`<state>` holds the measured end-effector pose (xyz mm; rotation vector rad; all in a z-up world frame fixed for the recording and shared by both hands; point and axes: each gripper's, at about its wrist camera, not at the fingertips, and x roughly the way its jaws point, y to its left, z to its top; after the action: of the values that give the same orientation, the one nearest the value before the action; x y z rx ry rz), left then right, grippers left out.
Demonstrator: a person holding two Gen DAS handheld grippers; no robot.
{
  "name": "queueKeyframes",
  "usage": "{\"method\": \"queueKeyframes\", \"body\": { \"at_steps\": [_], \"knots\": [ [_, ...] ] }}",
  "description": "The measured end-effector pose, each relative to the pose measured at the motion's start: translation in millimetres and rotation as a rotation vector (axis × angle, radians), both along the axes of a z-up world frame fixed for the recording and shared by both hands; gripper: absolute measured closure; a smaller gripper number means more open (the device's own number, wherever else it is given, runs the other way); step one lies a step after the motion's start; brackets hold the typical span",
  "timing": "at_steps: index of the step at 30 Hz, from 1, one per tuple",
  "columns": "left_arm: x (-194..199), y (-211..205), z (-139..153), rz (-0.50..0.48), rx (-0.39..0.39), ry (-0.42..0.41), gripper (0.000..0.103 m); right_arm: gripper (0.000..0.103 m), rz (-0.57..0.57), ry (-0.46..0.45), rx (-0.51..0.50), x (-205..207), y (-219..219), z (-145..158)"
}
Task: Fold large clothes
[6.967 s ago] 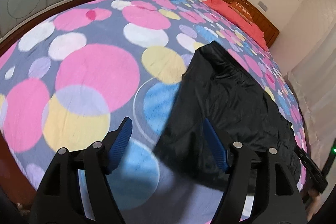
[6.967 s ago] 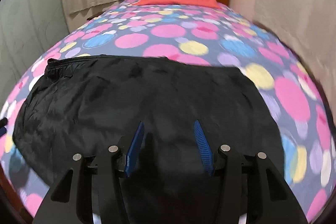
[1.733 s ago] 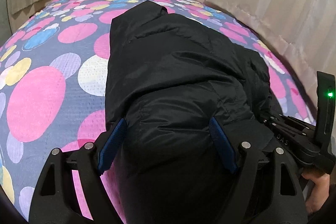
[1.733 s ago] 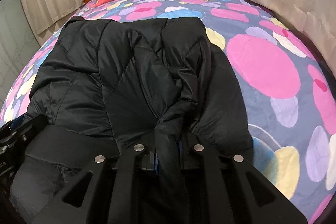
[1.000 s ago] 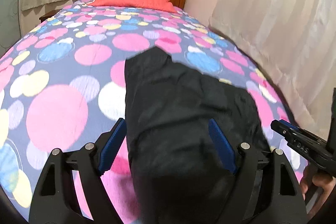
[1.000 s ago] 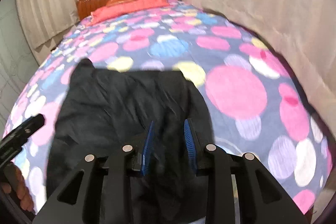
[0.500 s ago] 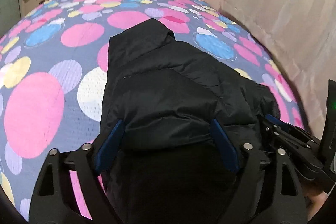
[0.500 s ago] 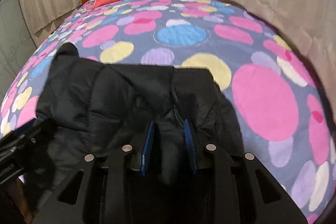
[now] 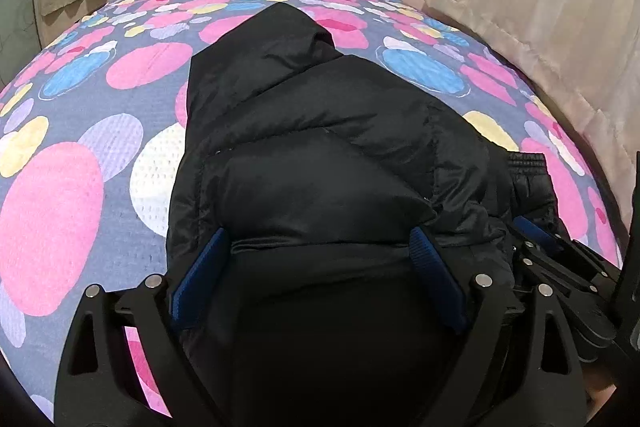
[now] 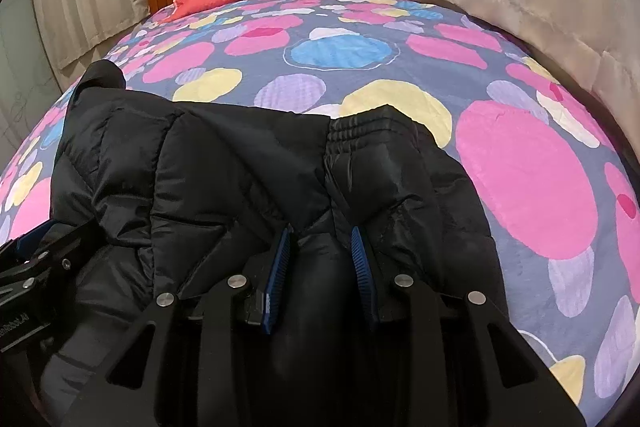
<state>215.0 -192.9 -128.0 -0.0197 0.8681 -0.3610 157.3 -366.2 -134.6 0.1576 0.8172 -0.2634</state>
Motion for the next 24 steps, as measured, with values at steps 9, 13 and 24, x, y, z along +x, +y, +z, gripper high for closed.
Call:
{"method": "queueKeyframes", "body": {
  "at_steps": [9, 13, 24],
  "knots": [
    [0.2, -1.2, -7.3, 0.0, 0.014, -0.014, 0.012, 0.072, -0.009, -0.027, -0.025, -2.0, 1.3, -4.7],
    [0.3, -1.9, -9.9, 0.002, 0.02, -0.017, 0.012, 0.072, -0.011, -0.028, -0.028, -2.2, 1.7, -5.9],
    [1.2, -2.4, -2.0, 0.008, 0.036, -0.011, 0.012, 0.071, -0.015, -0.021, -0.049, -4.3, 2.5, 1.6]
  ]
}}
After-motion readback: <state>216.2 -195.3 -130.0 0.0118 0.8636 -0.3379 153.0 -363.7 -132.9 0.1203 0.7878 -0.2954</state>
